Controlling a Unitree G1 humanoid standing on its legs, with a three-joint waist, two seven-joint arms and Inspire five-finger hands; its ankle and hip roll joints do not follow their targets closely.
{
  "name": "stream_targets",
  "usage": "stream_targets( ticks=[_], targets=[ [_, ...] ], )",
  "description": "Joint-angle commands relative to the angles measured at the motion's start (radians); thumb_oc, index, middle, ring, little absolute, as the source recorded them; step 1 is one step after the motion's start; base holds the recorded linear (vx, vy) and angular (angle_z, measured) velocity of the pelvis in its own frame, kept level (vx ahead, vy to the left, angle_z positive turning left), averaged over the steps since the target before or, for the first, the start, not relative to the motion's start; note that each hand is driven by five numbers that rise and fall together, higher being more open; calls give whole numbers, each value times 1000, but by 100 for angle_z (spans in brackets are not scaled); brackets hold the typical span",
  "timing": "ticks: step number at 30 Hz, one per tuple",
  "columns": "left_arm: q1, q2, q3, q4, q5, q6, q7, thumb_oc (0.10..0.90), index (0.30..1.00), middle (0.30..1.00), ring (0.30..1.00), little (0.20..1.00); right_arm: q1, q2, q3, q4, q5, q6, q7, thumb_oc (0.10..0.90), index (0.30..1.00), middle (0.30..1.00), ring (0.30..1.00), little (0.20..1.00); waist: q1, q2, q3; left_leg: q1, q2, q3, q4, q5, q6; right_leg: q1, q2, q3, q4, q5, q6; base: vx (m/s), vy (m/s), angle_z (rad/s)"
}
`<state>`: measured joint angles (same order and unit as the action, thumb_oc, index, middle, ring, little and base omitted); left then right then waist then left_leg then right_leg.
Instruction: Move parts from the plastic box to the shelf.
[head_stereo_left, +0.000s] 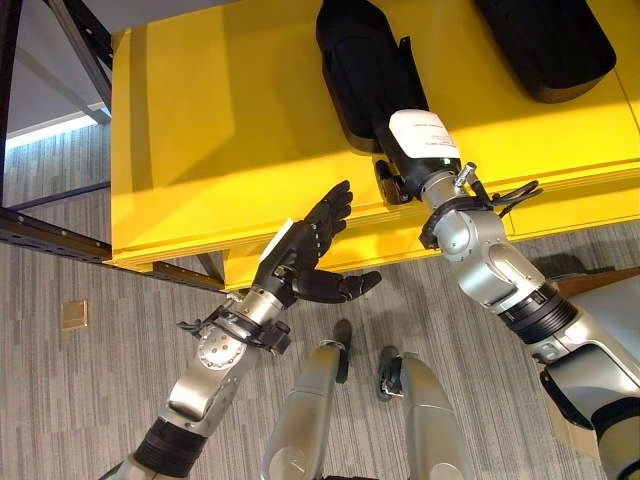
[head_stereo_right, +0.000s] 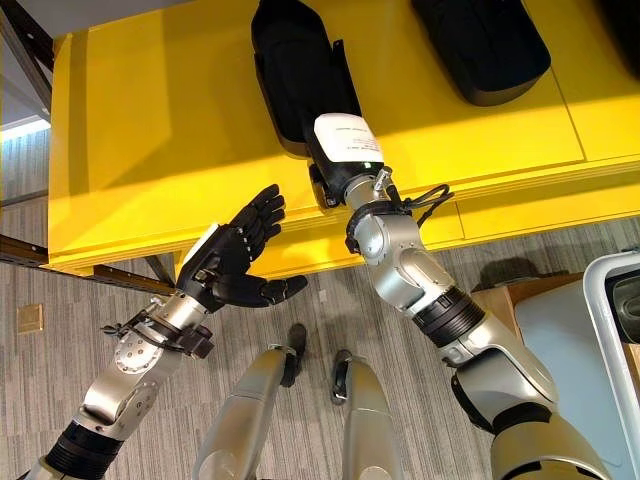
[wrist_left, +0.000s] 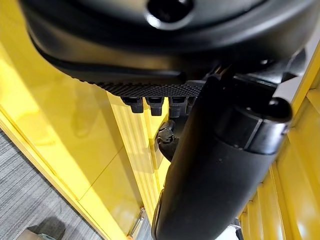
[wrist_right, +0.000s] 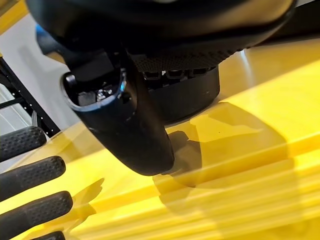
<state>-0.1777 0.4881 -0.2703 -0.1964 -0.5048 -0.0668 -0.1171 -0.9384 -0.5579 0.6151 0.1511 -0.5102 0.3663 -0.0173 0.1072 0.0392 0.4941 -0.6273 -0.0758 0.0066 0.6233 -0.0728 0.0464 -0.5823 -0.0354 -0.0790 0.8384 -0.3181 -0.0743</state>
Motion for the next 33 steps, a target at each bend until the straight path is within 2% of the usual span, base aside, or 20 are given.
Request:
stream_targets(
  ticks=[1,9,12,13,15,18,21,30,33],
  targets=[
    [2,-42,50,-137,-3,-87,-10,900,1000,1000,1000,1000,-60,25,-2,-143,-53,-51,-26,900,1000,1000,1000,1000,-6,-6,-35,77,-42,10,55,-185,66,17,36,53,-88,78,16,0,0,0],
    [0,-42,44,-129,10,-96,-5,900,1000,1000,1000,1000,-69,21,-25,-129,-91,-106,-104,900,1000,1000,1000,1000,-7,-2,-36,76,-45,10,50,-183,67,17,36,53,-95,81,17,0,0,0],
    [-1,-42,43,-133,21,-92,8,900,1000,1000,1000,1000,-68,22,-36,-143,-160,-126,-165,900,1000,1000,1000,1000,-10,1,-36,77,-45,10,47,-181,66,16,36,56,-96,83,17,0,0,0],
    [-2,-41,40,-128,20,-95,15,900,1000,1000,1000,1000,-71,17,-48,-145,-214,-137,-238,900,1000,1000,1000,1000,-12,4,-38,78,-44,11,46,-182,66,16,36,57,-99,84,18,0,0,0],
    [-7,-42,35,-126,17,-93,27,900,1000,1000,1000,1000,-74,14,-64,-155,-228,-152,-324,900,1000,1000,1000,1000,-15,6,-38,79,-44,12,44,-181,66,17,37,59,-102,85,19,6,35,1],
    [-10,-44,34,-120,21,-101,43,900,1000,1000,1000,1000,-67,18,-119,-189,-186,-200,-392,900,1000,1000,1000,1000,-22,8,-39,81,-44,13,39,-181,64,17,39,66,-109,88,21,2,12,0],
    [-8,-52,34,-122,29,-102,57,900,1000,1000,1000,1000,-42,42,-158,-237,-70,-221,-414,900,1000,1000,1000,1000,-29,10,-39,83,-45,14,42,-184,63,20,42,72,-110,87,20,20,29,-6],
    [-12,-64,33,-105,26,-118,55,900,1000,1000,1000,1000,23,97,-178,-270,19,-323,-436,900,1000,1000,1000,1000,-43,17,-33,81,-43,18,46,-185,63,16,47,86,-110,90,19,2,5,-1],
    [-14,-69,24,-96,30,-124,68,900,1000,1000,1000,1000,40,122,-172,-292,94,-349,-473,900,1000,1000,1000,1000,-49,17,-35,87,-41,22,33,-181,61,19,49,89,-121,93,19,-12,25,-1]
  ],
)
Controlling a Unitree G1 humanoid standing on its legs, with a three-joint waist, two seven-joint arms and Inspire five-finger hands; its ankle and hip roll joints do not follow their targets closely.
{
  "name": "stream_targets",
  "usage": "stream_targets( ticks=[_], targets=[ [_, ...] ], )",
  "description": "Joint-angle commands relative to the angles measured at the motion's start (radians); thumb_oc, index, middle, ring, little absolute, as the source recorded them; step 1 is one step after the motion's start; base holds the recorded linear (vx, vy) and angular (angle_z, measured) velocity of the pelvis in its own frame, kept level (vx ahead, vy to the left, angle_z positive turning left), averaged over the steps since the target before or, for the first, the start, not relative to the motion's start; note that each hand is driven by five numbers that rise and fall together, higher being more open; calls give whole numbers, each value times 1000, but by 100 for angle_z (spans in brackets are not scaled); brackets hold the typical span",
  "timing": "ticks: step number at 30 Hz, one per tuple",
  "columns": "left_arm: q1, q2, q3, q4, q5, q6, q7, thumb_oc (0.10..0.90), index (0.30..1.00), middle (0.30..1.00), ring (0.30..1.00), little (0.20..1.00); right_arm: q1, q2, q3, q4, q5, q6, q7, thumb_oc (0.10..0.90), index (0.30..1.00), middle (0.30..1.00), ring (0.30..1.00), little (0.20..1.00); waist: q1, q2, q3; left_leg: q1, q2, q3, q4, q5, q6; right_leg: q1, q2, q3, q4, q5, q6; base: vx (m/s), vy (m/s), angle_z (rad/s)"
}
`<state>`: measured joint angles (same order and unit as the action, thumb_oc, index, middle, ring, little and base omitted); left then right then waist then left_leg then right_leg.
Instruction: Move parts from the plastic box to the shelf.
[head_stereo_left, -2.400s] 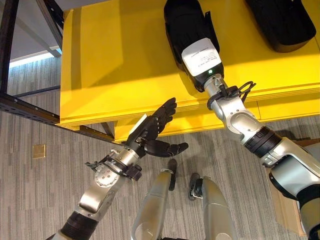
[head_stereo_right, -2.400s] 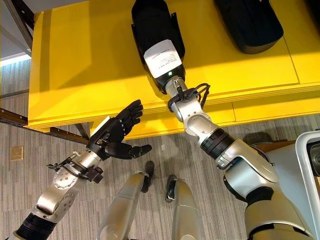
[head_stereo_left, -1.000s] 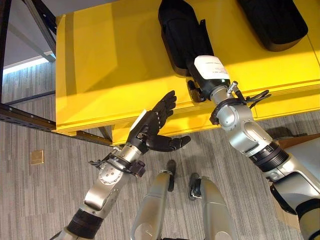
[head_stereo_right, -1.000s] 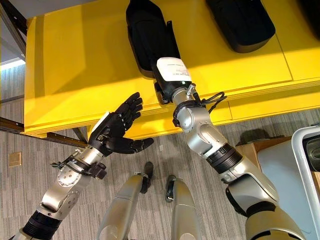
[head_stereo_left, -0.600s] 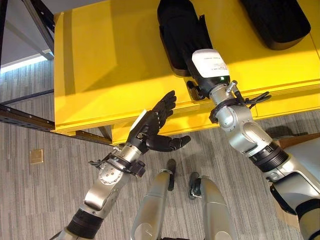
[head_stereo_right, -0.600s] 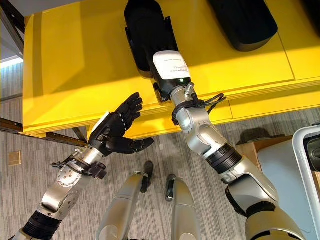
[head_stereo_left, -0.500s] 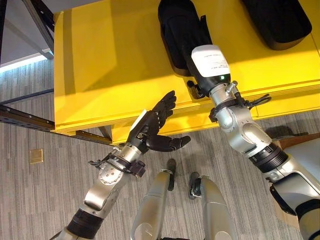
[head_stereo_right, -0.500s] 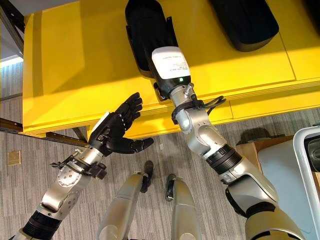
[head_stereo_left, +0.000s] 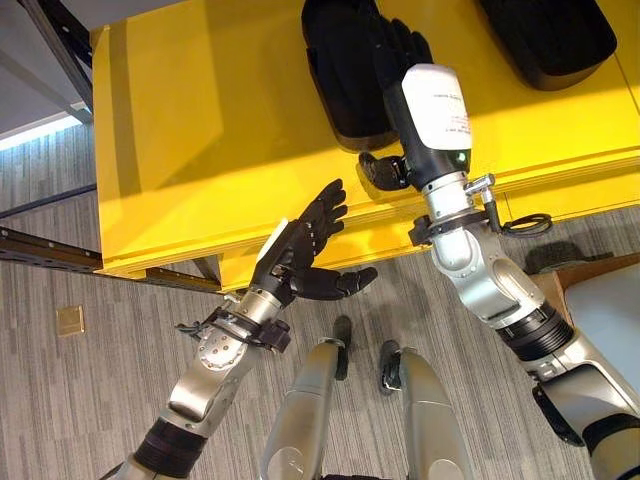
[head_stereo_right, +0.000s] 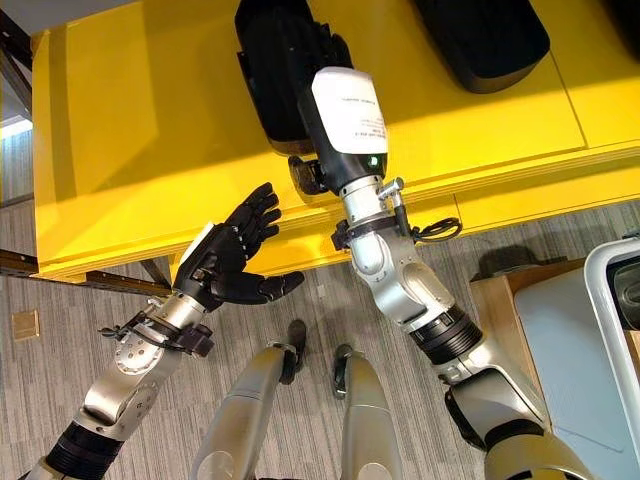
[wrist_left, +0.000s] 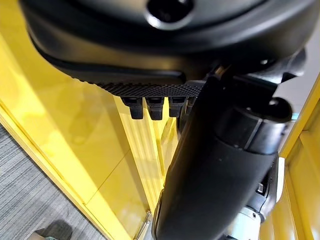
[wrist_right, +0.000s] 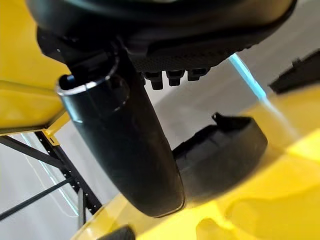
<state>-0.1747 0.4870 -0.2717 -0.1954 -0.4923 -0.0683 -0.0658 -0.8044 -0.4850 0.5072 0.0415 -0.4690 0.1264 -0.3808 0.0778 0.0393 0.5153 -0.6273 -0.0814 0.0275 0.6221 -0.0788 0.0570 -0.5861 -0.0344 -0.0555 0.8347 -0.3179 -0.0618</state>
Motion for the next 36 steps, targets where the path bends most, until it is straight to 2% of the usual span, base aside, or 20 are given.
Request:
stream_targets(
  ticks=[1,5,8,11,12,14,17,18,22,23,26,30,36],
  targets=[
    [-19,-70,20,-93,20,-129,22,900,1000,1000,1000,1000,-83,59,-63,-195,82,-108,-128,900,1000,1000,1000,1000,-22,17,-56,92,-34,1,28,-172,50,26,48,68,-122,94,7,-12,40,-3],
    [-8,-79,13,-99,42,-145,66,900,1000,1000,1000,1000,-15,102,-94,-251,189,-113,-223,900,1000,1000,1000,1000,-38,17,-56,116,-30,1,-13,-155,46,40,57,80,-149,106,9,9,63,-7],
    [5,-80,26,-100,47,-168,97,900,1000,1000,1000,1000,69,118,-152,-281,241,-147,-279,900,1000,1000,1000,1000,-55,17,-65,148,-27,-1,-90,-122,40,60,69,94,-212,128,17,1,81,-9],
    [36,-80,44,-105,63,-186,115,900,1000,1000,1000,1000,192,109,-222,-300,258,-242,-339,900,1000,1000,1000,1000,-76,17,-77,186,-15,0,-174,-85,35,89,72,106,-292,158,28,-5,85,-14],
    [57,-74,58,-107,72,-208,125,900,1000,1000,1000,1000,274,93,-268,-341,250,-289,-349,900,1000,1000,1000,1000,-91,17,-88,209,-6,2,-227,-64,31,108,74,113,-342,176,37,-11,78,-13],
    [68,-74,66,-109,73,-218,130,900,1000,1000,1000,1000,315,86,-289,-359,250,-307,-352,900,1000,1000,1000,1000,-97,16,-96,222,-2,4,-252,-52,28,121,72,115,-369,188,41,-5,65,-17],
    [141,-66,124,-129,69,-238,128,900,1000,1000,1000,1000,569,44,-386,-421,243,-367,-354,900,1000,1000,1000,1000,-132,8,-148,316,23,14,-388,-8,19,219,57,119,-522,236,65,39,68,-23],
    [167,-63,148,-135,69,-238,112,900,1000,1000,1000,1000,629,32,-418,-417,262,-348,-340,900,1000,1000,1000,1000,-141,3,-171,350,32,19,-431,5,15,257,50,115,-569,251,74,65,35,-12],
    [219,-52,191,-146,49,-237,71,900,1000,1000,1000,1000,731,11,-472,-404,318,-344,-304,900,1000,1000,1000,1000,-154,-8,-210,404,43,26,-490,20,7,320,40,109,-642,272,85,55,5,-9],
    [269,-43,224,-150,33,-231,30,900,1000,1000,1000,1000,817,-3,-507,-387,371,-328,-258,900,1000,1000,1000,1000,-160,-20,-251,458,50,33,-549,29,3,381,31,105,-716,293,96,97,-6,-7],
    [335,-38,254,-160,15,-230,-6,900,1000,1000,1000,1000,910,-13,-536,-367,429,-317,-207,900,1000,1000,1000,1000,-165,-37,-302,522,63,45,-611,41,-4,447,23,103,-802,327,112,76,-24,-2],
    [386,-33,282,-172,12,-227,-17,900,1000,1000,1000,1000,969,-19,-539,-368,460,-310,-149,900,1000,1000,1000,1000,-164,-53,-349,579,72,53,-664,51,-12,505,20,100,-881,360,126,1,-7,1],
    [406,-31,275,-187,12,-191,-21,900,1000,1000,1000,1000,972,-29,-505,-362,497,-284,-108,900,1000,1000,1000,1000,-157,-66,-392,642,69,58,-700,38,-9,560,33,100,-919,359,129,-7,-7,3]
  ],
)
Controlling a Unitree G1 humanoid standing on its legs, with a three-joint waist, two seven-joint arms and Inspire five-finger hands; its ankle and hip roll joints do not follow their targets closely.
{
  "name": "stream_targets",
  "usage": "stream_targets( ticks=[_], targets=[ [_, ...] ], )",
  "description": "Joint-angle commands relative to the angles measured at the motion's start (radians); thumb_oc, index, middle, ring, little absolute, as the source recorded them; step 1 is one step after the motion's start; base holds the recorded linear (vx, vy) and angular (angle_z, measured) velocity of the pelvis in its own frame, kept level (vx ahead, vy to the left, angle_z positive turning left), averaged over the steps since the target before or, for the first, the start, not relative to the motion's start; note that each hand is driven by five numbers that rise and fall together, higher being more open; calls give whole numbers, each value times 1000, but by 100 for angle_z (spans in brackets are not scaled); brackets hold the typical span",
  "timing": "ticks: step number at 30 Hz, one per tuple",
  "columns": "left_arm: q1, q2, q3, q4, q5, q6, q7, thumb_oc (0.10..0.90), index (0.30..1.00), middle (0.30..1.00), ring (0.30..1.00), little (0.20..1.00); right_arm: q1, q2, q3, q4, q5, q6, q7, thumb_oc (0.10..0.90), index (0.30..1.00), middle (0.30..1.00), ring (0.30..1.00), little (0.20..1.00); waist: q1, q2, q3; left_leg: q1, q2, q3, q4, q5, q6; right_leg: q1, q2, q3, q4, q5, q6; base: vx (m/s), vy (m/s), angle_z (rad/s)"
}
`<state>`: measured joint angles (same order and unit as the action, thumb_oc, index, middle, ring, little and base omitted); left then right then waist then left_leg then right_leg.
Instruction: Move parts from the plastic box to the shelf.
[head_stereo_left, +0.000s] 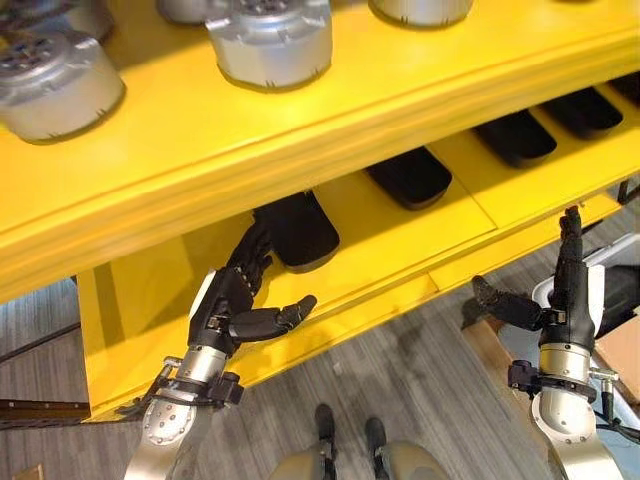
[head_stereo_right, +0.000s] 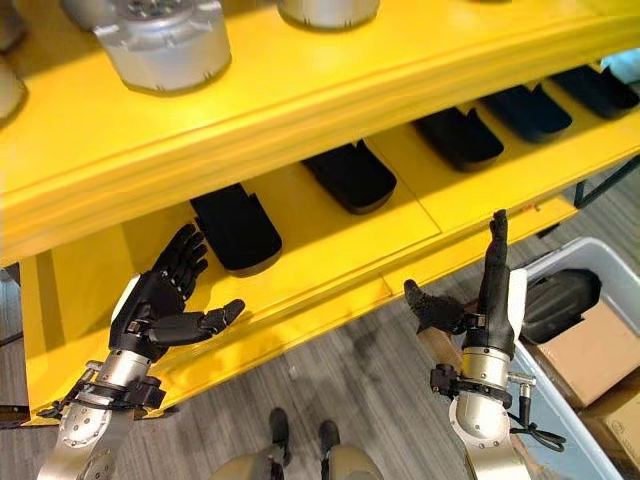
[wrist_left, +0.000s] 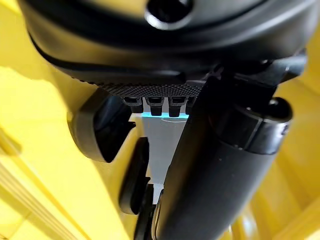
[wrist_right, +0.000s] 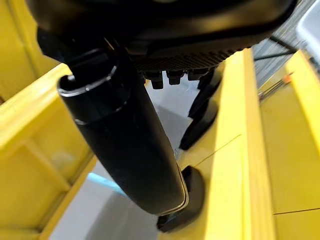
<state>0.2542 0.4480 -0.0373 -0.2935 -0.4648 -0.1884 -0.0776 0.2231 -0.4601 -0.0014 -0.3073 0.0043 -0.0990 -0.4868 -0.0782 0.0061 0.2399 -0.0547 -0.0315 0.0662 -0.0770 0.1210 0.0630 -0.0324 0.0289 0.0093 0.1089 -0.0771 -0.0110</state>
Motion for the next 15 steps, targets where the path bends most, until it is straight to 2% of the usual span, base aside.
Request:
stream_targets(
  ticks=[1,10,15],
  targets=[
    [-23,7,35,-89,-14,-66,-8,900,1000,1000,1000,1000,-58,-58,10,-12,31,-52,4,900,1000,1000,1000,1000,0,-35,-122,76,21,19,-4,-161,-18,12,-28,35,-196,119,78,0,0,0],
    [-19,3,13,-89,-21,21,-20,900,1000,1000,1000,1000,-34,-55,49,-3,66,-7,77,900,1000,1000,1000,1000,-9,-37,-143,117,16,38,-9,-185,-16,26,-16,52,-196,112,89,17,-8,-5],
    [10,8,13,-84,-42,33,-48,900,1000,1000,1000,1000,2,-63,31,-5,101,7,106,900,1000,1000,1000,1000,-18,-37,-142,131,2,47,-5,-195,-8,31,-10,67,-196,114,91,1,28,-10]
  ],
)
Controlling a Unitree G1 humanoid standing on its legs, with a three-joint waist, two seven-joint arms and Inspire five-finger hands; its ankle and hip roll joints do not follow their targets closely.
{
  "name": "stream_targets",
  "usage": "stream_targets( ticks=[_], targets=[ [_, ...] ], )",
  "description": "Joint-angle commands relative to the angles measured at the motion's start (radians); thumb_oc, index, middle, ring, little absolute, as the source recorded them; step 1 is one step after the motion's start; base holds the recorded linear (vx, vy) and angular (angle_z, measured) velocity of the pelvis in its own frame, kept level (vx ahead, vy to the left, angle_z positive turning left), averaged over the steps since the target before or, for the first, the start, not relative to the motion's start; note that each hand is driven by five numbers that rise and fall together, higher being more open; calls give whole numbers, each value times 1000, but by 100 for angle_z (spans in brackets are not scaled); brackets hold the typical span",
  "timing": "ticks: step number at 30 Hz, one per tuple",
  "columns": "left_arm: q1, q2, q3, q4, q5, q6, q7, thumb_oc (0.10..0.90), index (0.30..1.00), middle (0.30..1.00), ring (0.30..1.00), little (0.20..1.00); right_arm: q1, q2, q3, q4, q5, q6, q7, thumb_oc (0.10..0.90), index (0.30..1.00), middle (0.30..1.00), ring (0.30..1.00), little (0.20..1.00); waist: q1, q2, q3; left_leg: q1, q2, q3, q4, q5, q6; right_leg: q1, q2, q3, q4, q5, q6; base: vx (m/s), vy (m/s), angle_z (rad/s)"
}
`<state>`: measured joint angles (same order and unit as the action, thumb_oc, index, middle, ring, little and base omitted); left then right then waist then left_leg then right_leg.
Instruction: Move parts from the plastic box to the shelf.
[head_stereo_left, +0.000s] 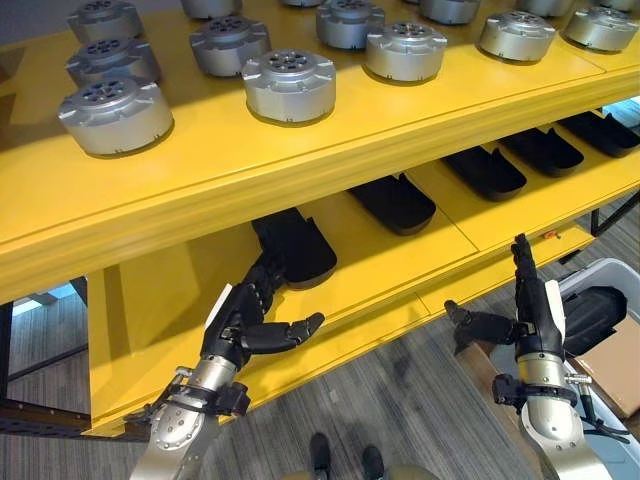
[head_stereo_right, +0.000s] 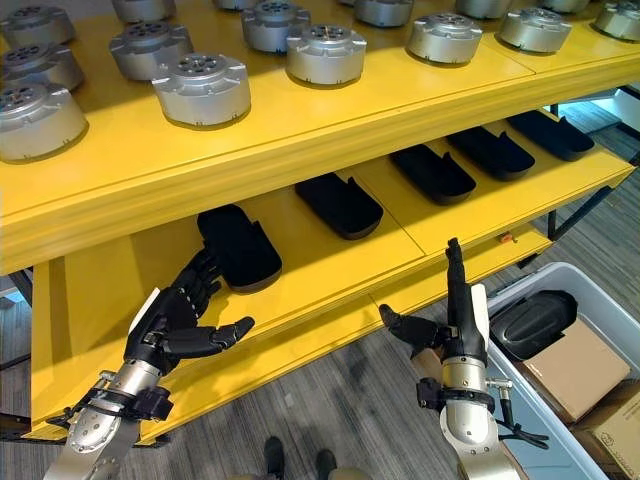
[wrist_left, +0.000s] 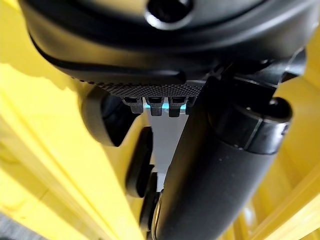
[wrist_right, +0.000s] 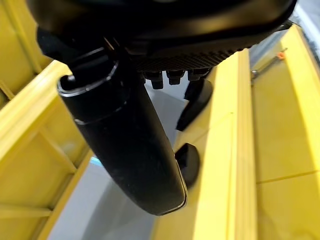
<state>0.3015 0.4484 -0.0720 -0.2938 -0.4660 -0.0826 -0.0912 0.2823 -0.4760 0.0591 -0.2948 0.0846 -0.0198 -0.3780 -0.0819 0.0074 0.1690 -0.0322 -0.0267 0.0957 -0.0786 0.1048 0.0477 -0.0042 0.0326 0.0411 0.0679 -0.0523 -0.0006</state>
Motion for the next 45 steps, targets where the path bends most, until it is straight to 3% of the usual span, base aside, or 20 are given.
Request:
stream_targets(
  ticks=[1,6,10,17,18,21,22,25,26,28,30,32,33,34,35,36,38,40,42,45],
  targets=[
    [-37,7,47,-81,-44,-75,-41,900,1000,1000,1000,1000,-55,-48,-30,-15,29,-74,-1,900,1000,1000,1000,1000,-16,-39,-70,109,-8,17,0,-183,12,3,-15,40,-155,90,82,-42,80,-19],
    [-39,15,43,-94,-63,-75,-57,900,1000,1000,1000,1000,-55,-58,-41,-23,32,-82,4,900,1000,1000,1000,1000,-10,-41,-65,93,-59,-31,64,-226,38,-3,-15,83,-155,104,91,-68,97,-17],
    [-61,20,10,-77,-89,-49,-47,900,1000,1000,1000,1000,-72,-68,-45,-6,91,-57,-10,900,1000,1000,1000,1000,-16,-40,-72,108,-36,-44,-9,-187,31,-21,-16,106,-155,130,109,-90,162,-35],
    [-40,16,2,-89,-92,-51,-56,900,1000,1000,1000,1000,-23,-49,-70,-36,96,-132,59,900,1000,1000,1000,1000,-22,-52,-66,101,-38,-34,-9,-197,36,-39,-34,103,-155,150,128,-123,55,-19],
    [6,13,20,-86,-92,-97,-41,900,1000,1000,1000,1000,-38,-39,-52,-22,105,-183,96,900,1000,1000,1000,1000,6,-52,-53,125,-13,29,-9,-195,25,10,-73,-26,-126,128,125,-234,-64,-64],
    [9,33,32,-94,-96,-110,-43,900,1000,1000,1000,1000,-41,-31,-44,-33,102,-226,94,900,1000,1000,1000,1000,13,-44,-47,121,9,56,-9,-176,36,-24,-114,-63,65,104,136,-305,-143,-136],
    [-4,55,44,-102,-122,-119,-41,900,1000,1000,1000,1000,-47,-33,-45,-63,102,-257,71,900,1000,1000,1000,1000,21,-30,-33,115,26,64,0,-158,44,-58,-166,-86,194,120,122,-452,-361,-46],
    [-26,77,61,-104,-129,-123,-68,900,1000,1000,1000,1000,-91,-12,-34,-64,94,-284,63,900,1000,1000,1000,1000,56,-31,-17,73,39,77,65,-175,50,-18,-265,-128,212,170,119,-346,-414,-8],
    [-41,92,70,-102,-152,-129,-76,900,1000,1000,1000,1000,-128,3,-24,-71,73,-271,63,900,1000,1000,1000,1000,80,-42,-9,51,48,76,103,-198,47,22,-327,-138,202,225,145,-432,-651,-23],
    [-59,104,78,-107,-172,-137,-76,900,1000,1000,1000,1000,-167,17,-7,-72,51,-262,50,900,1000,1000,1000,1000,97,-48,-7,36,72,80,112,-205,34,24,-365,-145,187,270,165,-413,-654,-26],
    [-66,104,89,-115,-199,-150,-55,900,1000,1000,1000,1000,-199,26,7,-71,61,-252,45,900,1000,1000,1000,1000,109,-60,2,24,131,83,116,-192,-13,45,-346,-159,149,219,175,-300,-527,-16],
    [-50,85,108,-139,-229,-175,-14,900,1000,1000,1000,1000,-215,13,11,-78,63,-233,73,900,1000,1000,1000,1000,124,-66,1,10,219,101,99,-132,-83,105,-304,-218,83,71,169,-234,-388,-45],
    [-46,80,112,-145,-231,-180,-9,900,1000,1000,1000,1000,-217,10,12,-80,59,-230,74,900,1000,1000,1000,1000,126,-67,-1,3,232,104,98,-121,-92,112,-299,-226,72,53,167,-315,-424,-95],
    [-30,43,122,-170,-226,-199,3,900,1000,1000,1000,1000,-227,-11,19,-84,49,-213,57,900,1000,1000,1000,1000,125,-64,5,-16,312,103,82,-50,-131,117,-249,-224,70,-54,125,-405,-492,-97],
    [-15,13,129,-172,-197,-222,2,900,1000,1000,1000,1000,-246,-30,20,-56,67,-201,39,900,1000,1000,1000,1000,123,-60,13,-17,355,66,57,-8,-146,95,-198,-194,89,-95,78,-423,-508,-74],
    [-12,6,131,-168,-196,-231,-4,900,1000,1000,1000,1000,-253,-38,20,-42,72,-198,27,900,1000,1000,1000,1000,123,-58,15,-18,362,50,51,0,-147,89,-184,-185,93,-102,66,-347,-437,-69],
    [-1,-17,131,-156,-177,-247,1,900,1000,1000,1000,1000,-301,-53,40,44,64,-214,4,900,1000,1000,1000,1000,137,-52,23,-40,360,-43,62,54,-148,75,-136,-139,86,-100,35,-237,-304,-80],
    [-13,-30,114,-127,-183,-272,-1,900,1000,1000,1000,1000,-327,-74,42,92,65,-215,-3,900,1000,1000,1000,1000,136,-52,25,-60,281,-79,115,-2,-114,71,-116,-105,56,-84,19,-216,-241,-115],
    [-32,-35,107,-95,-193,-290,-6,900,1000,1000,1000,1000,-262,-81,10,68,54,-199,-5,900,1000,1000,1000,1000,94,-52,11,-56,99,-36,191,-161,-47,61,-106,-63,-2,-37,30,-159,-195,-78],
    [-63,-28,106,-88,-190,-259,-9,900,1000,1000,1000,1000,-179,-59,-19,29,30,-207,2,900,1000,1000,1000,1000,55,-40,-8,-13,-32,-25,189,-213,5,37,-60,-19,-41,18,54,-40,-155,-29]
  ],
)
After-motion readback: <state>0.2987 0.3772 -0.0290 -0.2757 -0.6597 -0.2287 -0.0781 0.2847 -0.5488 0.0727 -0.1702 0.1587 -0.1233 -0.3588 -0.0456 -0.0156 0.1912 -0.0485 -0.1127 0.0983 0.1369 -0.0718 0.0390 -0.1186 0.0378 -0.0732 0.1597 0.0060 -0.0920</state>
